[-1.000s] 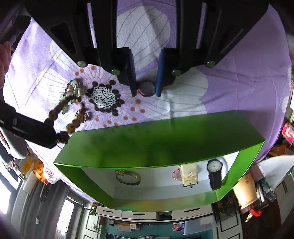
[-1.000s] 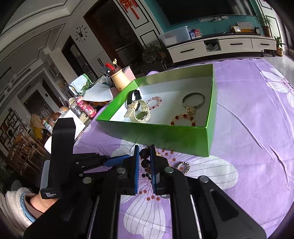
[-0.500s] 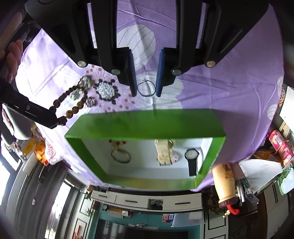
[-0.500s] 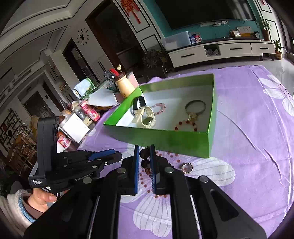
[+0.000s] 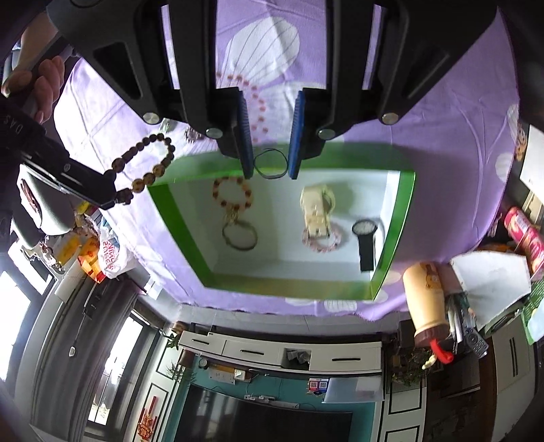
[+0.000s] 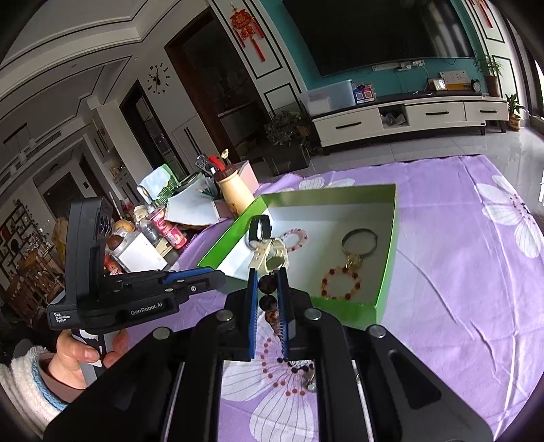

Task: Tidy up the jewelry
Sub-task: 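Carry the brown bead bracelet and small dark ring into the box with both tools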

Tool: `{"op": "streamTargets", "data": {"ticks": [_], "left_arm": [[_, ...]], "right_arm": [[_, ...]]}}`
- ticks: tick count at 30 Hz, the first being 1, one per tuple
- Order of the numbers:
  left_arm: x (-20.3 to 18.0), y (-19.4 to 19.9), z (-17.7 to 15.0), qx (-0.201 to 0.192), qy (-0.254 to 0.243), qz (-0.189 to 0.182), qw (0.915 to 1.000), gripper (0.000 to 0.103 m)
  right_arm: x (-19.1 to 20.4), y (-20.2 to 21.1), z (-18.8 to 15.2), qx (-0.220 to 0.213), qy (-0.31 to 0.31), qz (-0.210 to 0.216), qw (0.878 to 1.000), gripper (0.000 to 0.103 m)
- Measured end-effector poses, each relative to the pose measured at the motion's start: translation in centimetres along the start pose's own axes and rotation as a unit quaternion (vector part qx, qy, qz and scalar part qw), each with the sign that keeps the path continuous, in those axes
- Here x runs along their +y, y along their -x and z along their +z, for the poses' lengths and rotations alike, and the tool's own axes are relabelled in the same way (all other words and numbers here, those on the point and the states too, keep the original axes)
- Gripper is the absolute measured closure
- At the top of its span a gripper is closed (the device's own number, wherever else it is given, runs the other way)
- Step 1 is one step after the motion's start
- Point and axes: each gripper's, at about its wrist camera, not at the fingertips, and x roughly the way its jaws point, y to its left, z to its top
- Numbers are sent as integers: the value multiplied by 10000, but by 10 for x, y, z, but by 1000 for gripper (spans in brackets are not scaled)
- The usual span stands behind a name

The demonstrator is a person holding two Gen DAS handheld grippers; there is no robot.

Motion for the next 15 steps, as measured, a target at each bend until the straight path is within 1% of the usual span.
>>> {"op": "streamTargets", "data": {"ticks": [8,15], "left_arm": [[-2,-21,35,101,133,-54,9998,83],[2,-53,59,307,296,-42,9991,83]], "right_arm": [[-14,-12,27,-132,-25,-271,9995,92],[-29,-36,42,-59,-117,-504,9986,92]]}}
